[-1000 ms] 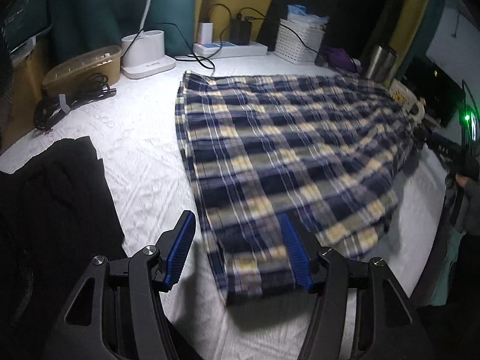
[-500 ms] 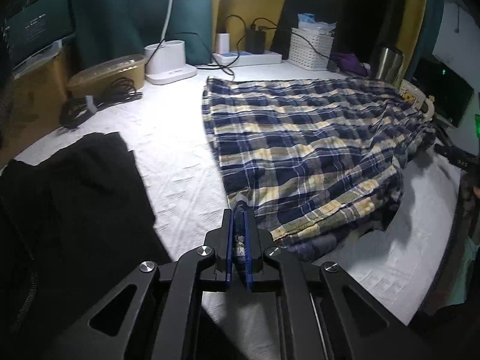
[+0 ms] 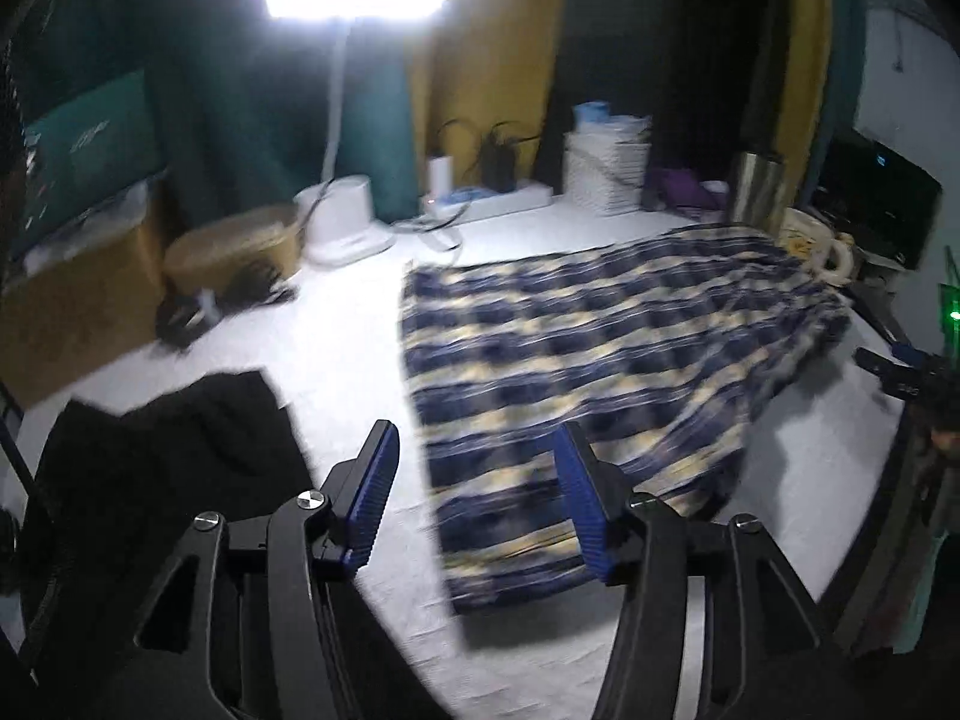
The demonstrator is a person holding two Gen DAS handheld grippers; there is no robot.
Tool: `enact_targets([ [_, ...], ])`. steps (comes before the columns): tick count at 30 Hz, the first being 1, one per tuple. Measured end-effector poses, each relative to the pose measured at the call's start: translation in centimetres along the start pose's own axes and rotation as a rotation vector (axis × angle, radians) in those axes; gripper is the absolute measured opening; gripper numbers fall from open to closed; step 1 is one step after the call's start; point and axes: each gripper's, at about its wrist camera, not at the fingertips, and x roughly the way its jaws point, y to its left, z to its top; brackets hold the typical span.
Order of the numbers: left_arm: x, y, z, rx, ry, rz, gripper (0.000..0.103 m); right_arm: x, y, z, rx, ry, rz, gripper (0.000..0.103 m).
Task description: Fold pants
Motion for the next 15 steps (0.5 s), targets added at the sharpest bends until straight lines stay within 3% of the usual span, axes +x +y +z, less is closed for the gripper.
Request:
enact_targets([
  [4, 1.1, -5.2, -0.3, 0.079, 0.015, -0.149, 0.055, 0.0, -0.7, -0.3, 0.011, -0.001, 0.001, 0.098],
  [8, 2.9, -10.2, -1.4, 0.195, 0.055, -0.228, 0.056, -0.2, -2.0, -0.8, 0.023, -0.001, -0.006, 0.098],
  [11, 4.5, -12.4, -2.1, 0.271, 0.084, -0.215, 0.056, -0.3, -3.2, -1.3, 0.04, 0.001, -0.016, 0.098],
  [15, 5.9, -13.4, -2.2, 0.297, 0.117, -0.182, 0.056, -0.3, -4.8, -1.9, 0.083, 0.006, -0.002, 0.098],
])
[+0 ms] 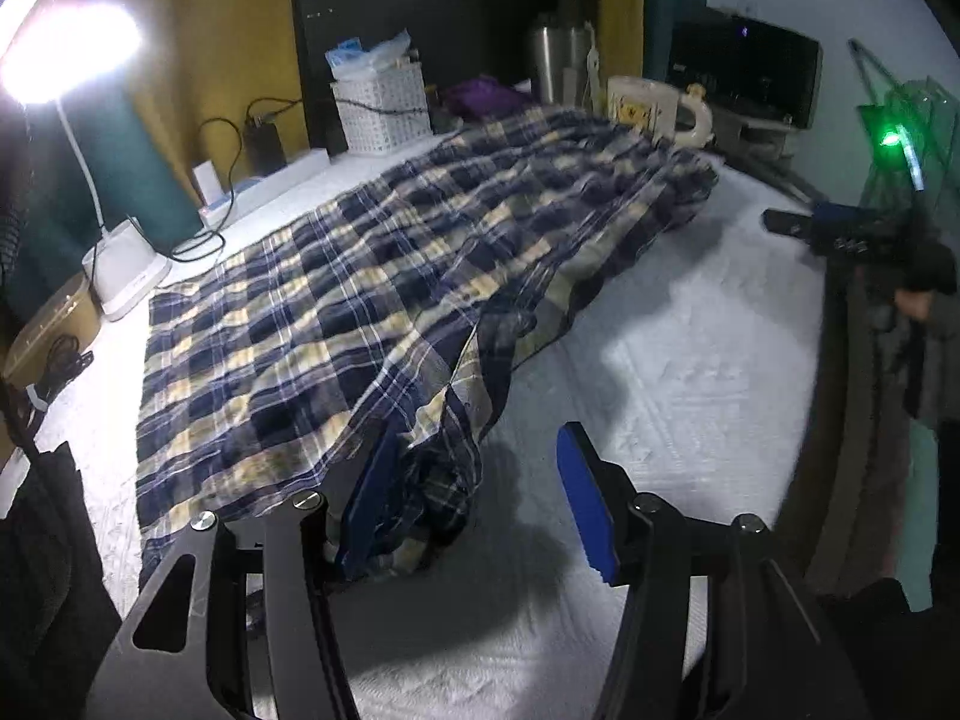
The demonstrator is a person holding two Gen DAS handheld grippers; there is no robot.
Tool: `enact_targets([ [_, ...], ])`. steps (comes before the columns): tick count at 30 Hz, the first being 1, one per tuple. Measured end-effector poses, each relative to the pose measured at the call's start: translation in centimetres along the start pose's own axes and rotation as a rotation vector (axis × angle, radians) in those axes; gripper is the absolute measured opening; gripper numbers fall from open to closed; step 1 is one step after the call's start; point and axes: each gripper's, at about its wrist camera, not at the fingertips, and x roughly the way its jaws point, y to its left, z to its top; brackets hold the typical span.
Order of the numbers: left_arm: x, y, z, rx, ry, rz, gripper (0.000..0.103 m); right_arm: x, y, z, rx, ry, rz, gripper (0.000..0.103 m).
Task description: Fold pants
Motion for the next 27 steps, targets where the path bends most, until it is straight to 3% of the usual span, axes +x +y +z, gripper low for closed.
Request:
enact_targets([
  [4, 1.1, -0.1, -0.1, 0.016, 0.032, 0.045, 0.056, 0.3, -0.9, -0.2, 0.052, -0.002, 0.058, 0.098],
  [9, 1.9, -0.2, -0.4, 0.037, 0.049, 0.024, 0.054, 1.6, -0.6, 0.4, 0.126, 0.012, 0.178, 0.098],
  [18, 2.3, 1.2, -0.3, -0.042, 0.053, -0.011, 0.053, 5.7, 1.9, 3.9, 0.223, 0.083, 0.345, 0.097],
  [19, 2.4, 1.3, -0.2, -0.046, 0.052, -0.02, 0.05, 6.3, 2.3, 4.3, 0.221, 0.093, 0.346, 0.094],
  [20, 2.4, 1.4, -0.2, -0.048, 0.05, -0.019, 0.04, 6.8, 2.6, 4.7, 0.217, 0.101, 0.339, 0.09],
  [21, 2.4, 1.4, -0.2, -0.052, 0.048, -0.019, 0.037, 7.2, 2.7, 5.0, 0.216, 0.104, 0.332, 0.081],
  [23, 2.3, 1.7, -0.3, -0.066, 0.043, -0.033, 0.019, 7.9, 3.0, 5.7, 0.215, 0.117, 0.323, 0.071],
  [27, 2.0, 1.7, -0.4, -0.069, 0.031, -0.045, 0.008, 8.7, 3.1, 6.0, 0.209, 0.136, 0.367, 0.021],
])
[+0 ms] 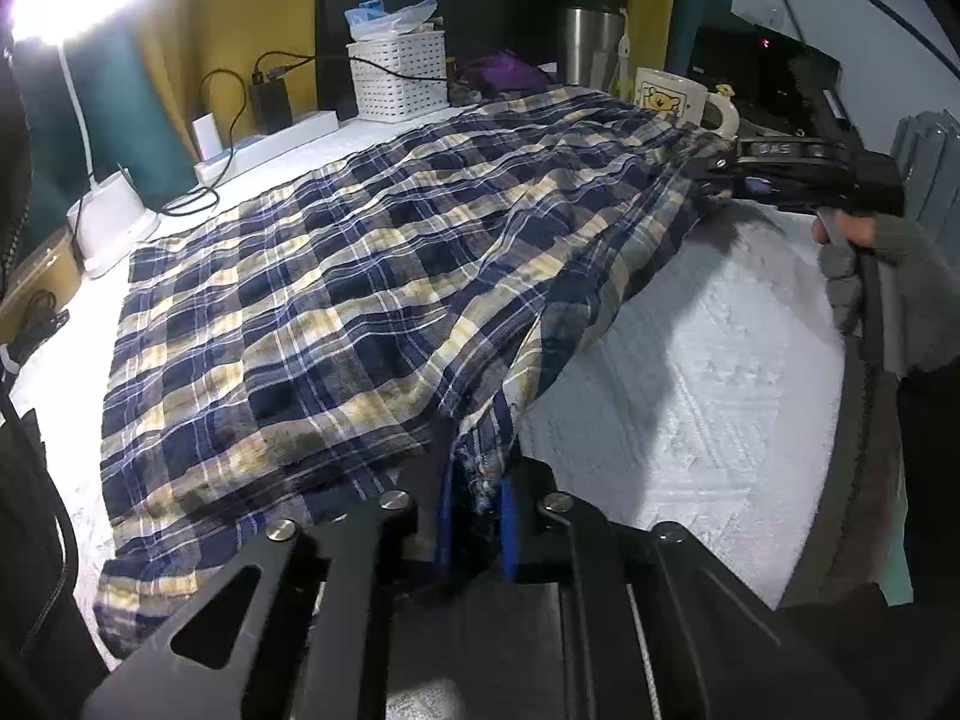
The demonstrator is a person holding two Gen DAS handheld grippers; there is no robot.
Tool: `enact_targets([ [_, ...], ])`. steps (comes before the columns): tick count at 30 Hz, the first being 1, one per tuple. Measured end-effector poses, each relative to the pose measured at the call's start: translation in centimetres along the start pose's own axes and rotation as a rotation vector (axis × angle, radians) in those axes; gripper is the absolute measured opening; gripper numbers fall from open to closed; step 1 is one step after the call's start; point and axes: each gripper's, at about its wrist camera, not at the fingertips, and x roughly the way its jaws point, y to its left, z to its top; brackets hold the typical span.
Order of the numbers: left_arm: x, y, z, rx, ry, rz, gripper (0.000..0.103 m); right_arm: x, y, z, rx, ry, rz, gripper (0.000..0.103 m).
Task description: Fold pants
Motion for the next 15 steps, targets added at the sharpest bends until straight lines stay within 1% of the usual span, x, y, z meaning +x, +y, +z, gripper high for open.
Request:
enact_targets([
  [2, -0.4, -0.4, -0.2, 0.018, -0.014, 0.007, 0.007, -0.5, 0.5, -0.2, -0.027, -0.018, 0.0, 0.016],
  [4, -1.1, -0.4, -0.4, 0.012, -0.024, 0.005, 0.007, -1.4, 0.9, -0.5, -0.052, -0.034, -0.008, 0.012],
  [10, -3.5, 0.1, -1.3, 0.006, -0.042, -0.01, 0.006, -5.1, 0.9, -2.1, -0.087, -0.065, -0.014, 0.011],
  [15, -4.7, 0.1, -2.5, 0.013, -0.031, -0.027, 0.006, -7.6, 0.5, -4.3, -0.09, -0.066, -0.03, 0.011],
])
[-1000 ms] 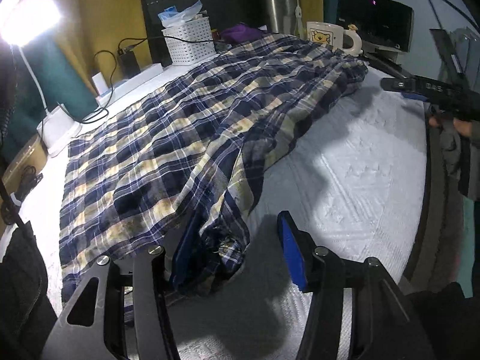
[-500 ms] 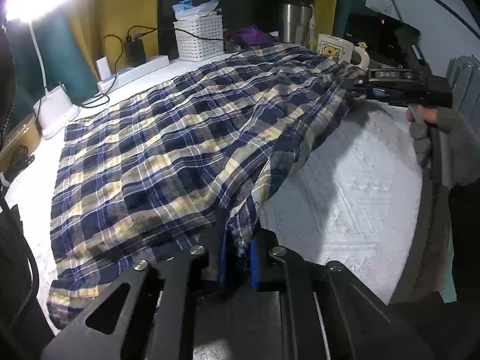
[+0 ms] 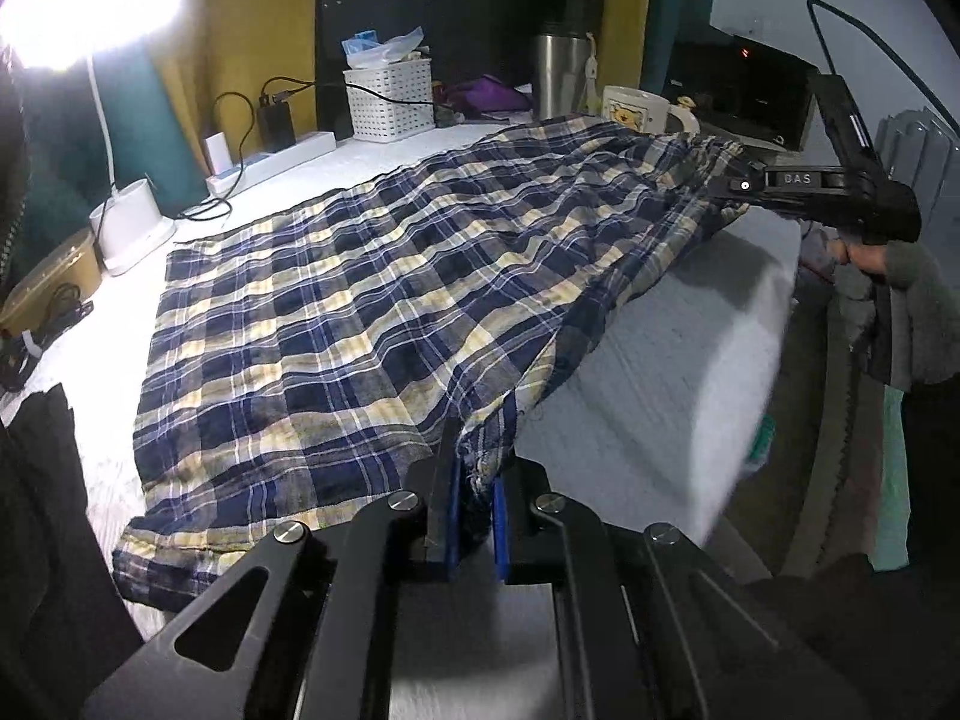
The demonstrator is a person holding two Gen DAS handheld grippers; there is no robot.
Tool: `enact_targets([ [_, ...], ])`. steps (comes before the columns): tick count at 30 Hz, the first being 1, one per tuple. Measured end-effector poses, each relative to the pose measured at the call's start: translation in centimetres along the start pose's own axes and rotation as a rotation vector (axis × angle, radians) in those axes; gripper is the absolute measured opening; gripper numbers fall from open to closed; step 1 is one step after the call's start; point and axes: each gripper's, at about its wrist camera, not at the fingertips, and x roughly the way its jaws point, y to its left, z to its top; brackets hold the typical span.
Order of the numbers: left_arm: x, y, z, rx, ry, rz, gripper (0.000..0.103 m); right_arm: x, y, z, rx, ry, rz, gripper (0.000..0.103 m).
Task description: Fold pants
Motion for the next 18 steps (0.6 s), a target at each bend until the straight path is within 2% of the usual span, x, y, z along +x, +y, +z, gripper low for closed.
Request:
enact_targets([
  [6, -0.3, -0.5, -1.5, -0.007, 0.041, -0.024, 0.007, -0.9, -0.6, -3.1, 0.006, 0.032, -0.036, 0.011],
  [10, -0.8, 0.4, -1.6, -0.059, 0.056, -0.052, 0.013, -0.7, -1.0, -4.3, -0.001, 0.042, -0.065, 0.011],
  [12, -1.5, 0.9, -1.5, -0.07, 0.057, -0.052, 0.022, -0.8, -1.0, -4.2, 0.003, 0.032, -0.067, 0.012],
  [13, -2.2, 1.4, -1.5, -0.075, 0.049, -0.036, 0.035, -0.8, -1.0, -4.1, 0.0, 0.033, -0.069, 0.012],
  [14, -2.7, 1.8, -1.4, -0.08, 0.04, -0.025, 0.044, -0.7, -1.0, -4.0, -0.005, 0.035, -0.072, 0.013],
  [17, -4.2, 3.6, -1.1, -0.12, 0.008, 0.0, 0.046, -0.9, -1.0, -4.0, -0.01, 0.028, -0.092, 0.022],
  [18, -4.5, 4.2, -0.9, -0.134, -0.001, 0.008, 0.046, -1.0, -1.0, -4.0, -0.011, 0.024, -0.103, 0.035],
])
